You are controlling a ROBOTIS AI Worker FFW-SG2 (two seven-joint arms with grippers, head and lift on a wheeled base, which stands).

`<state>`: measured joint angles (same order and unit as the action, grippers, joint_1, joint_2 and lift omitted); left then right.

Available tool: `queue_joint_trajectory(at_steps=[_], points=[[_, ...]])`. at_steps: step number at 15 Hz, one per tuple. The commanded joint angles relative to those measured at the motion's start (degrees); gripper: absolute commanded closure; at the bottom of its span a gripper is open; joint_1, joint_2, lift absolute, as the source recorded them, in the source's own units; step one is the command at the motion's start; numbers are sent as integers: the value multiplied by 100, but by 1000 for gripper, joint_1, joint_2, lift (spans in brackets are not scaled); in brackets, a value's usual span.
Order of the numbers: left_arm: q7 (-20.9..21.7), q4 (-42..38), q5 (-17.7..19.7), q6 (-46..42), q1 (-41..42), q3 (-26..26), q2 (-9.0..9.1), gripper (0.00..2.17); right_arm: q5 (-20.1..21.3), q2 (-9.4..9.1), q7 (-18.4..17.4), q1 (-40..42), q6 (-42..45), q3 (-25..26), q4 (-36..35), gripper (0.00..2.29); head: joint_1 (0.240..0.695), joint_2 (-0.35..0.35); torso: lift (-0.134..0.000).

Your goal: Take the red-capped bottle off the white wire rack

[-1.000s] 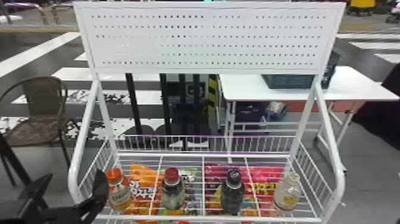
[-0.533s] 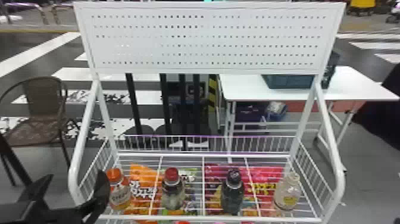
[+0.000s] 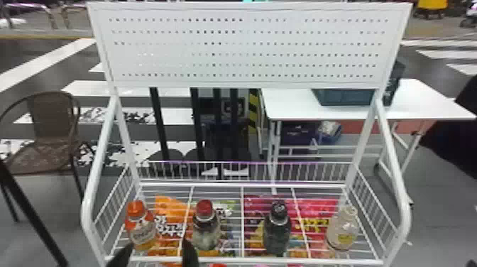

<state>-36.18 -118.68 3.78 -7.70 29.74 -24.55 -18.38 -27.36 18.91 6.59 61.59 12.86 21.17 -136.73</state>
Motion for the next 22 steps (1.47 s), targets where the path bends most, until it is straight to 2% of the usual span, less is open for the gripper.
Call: queue_joint_trajectory(at_steps=[1, 2, 3, 5, 8, 10, 12, 14, 16, 22], points=[[-258, 1128, 9, -956, -575, -779, 124, 80, 38, -1, 9, -7, 0, -61, -20, 171, 499, 0, 0], [-328, 1515, 18, -974, -821, -999, 185, 80, 38, -1, 9, -7, 0, -61, -20, 171, 499, 0, 0], [-390, 1972, 18, -1114, -1076, -1175, 317, 83, 38, 8, 9, -7, 0, -61, -20, 171, 499, 0, 0], [-284, 2675, 27, -1519, -1366, -1184, 651, 83, 38, 8, 9, -7, 0, -61, -20, 171, 499, 0, 0], [-618, 3563, 44, -1519, -2131, -1658, 765, 83, 38, 16, 18, 46, 0, -61, -38, 171, 499, 0, 0], [-706, 4108, 123, -1519, -2509, -1728, 862, 83, 38, 8, 70, 63, 53, -61, -38, 171, 499, 0, 0], [-750, 4486, 211, -1519, -2772, -1728, 880, 87, 38, 8, 79, 72, 71, -52, -20, 171, 499, 0, 0], [-1049, 4617, 264, -1519, -2913, -1711, 871, 87, 38, 8, 88, 72, 88, -52, 6, 171, 499, 0, 0], [-1031, 4679, 422, -1536, -2992, -1641, 818, 87, 38, 8, 88, 72, 159, -52, 32, 171, 499, 0, 0], [-768, 5022, 774, -1519, -3493, -1649, 836, 87, 46, 8, 88, 63, 176, -52, 41, 171, 499, 0, 0]])
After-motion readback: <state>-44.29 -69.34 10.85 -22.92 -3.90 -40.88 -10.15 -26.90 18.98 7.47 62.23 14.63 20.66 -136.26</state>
